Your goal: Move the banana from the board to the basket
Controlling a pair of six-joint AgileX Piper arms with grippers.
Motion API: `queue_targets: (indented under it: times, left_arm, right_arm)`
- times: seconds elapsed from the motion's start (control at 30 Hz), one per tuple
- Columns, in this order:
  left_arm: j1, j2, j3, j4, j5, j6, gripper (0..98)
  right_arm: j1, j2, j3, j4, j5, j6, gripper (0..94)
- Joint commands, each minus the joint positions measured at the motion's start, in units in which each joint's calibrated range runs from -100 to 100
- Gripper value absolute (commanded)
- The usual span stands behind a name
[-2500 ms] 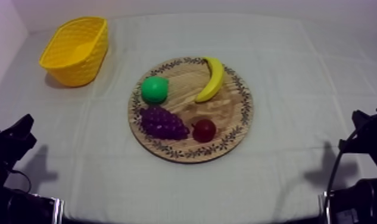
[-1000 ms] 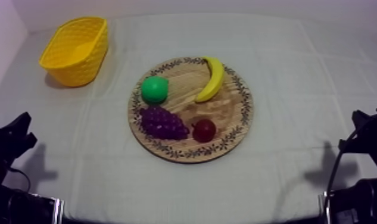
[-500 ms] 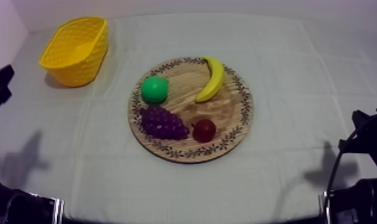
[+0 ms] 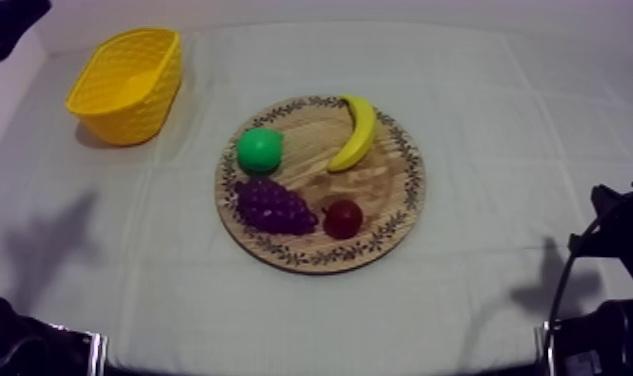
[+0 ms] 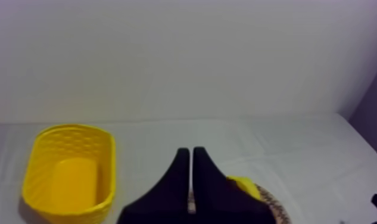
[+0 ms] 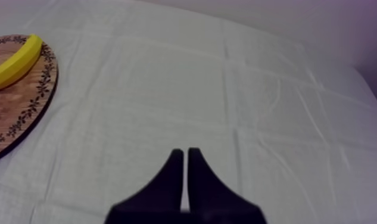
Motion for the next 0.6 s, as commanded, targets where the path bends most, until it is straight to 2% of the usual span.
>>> queue_targets:
  times: [0.0, 0.27, 0.57]
  left_arm:
    - [2.5, 5.9, -4.9, -0.60, 0.9, 1.2, 0.1]
    - [7.4, 20.9, -16.2, -1.30, 3.0, 3.3, 0.1]
    - [9.4, 36.9, -23.1, -1.23, 4.1, 4.2, 0.1]
  right_arm:
    - [0.0, 0.0, 0.1, 0.0, 0.0, 0.0, 0.4]
    - [0.0, 0.0, 0.1, 0.0, 0.0, 0.0, 0.4]
    - [0.0, 0.0, 0.1, 0.0, 0.0, 0.0, 0.4]
